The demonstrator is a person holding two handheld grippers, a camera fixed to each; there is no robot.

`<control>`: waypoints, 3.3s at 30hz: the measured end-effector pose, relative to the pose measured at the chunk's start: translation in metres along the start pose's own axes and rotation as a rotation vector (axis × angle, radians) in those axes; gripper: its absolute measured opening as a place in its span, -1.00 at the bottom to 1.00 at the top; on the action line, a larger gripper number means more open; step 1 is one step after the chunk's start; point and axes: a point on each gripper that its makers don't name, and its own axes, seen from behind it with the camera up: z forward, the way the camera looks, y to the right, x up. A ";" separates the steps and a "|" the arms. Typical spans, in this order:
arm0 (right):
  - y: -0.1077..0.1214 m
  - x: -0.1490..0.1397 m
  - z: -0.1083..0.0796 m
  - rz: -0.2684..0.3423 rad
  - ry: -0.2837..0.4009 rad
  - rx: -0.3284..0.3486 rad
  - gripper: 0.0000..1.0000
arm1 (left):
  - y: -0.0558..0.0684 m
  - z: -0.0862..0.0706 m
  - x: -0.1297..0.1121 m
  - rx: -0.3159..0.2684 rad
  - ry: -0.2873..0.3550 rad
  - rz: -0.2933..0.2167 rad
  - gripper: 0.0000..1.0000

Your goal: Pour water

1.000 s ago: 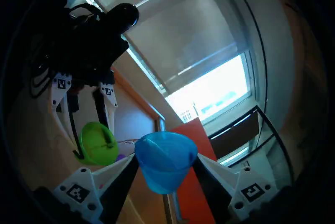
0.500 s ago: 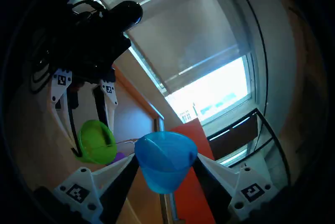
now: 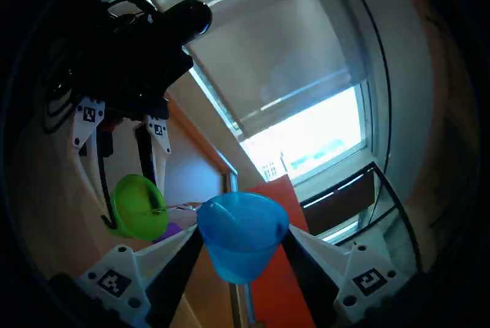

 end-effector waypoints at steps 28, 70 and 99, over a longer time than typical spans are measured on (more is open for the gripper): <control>0.003 0.007 0.003 -0.054 0.004 -0.002 0.78 | 0.002 -0.002 -0.001 -0.002 0.003 -0.004 0.73; 0.010 0.010 0.005 -0.130 0.005 -0.027 0.79 | 0.005 -0.002 -0.002 -0.005 0.000 0.004 0.73; 0.012 0.009 0.008 -0.214 -0.001 -0.031 0.79 | 0.006 -0.002 -0.003 -0.002 0.003 0.010 0.72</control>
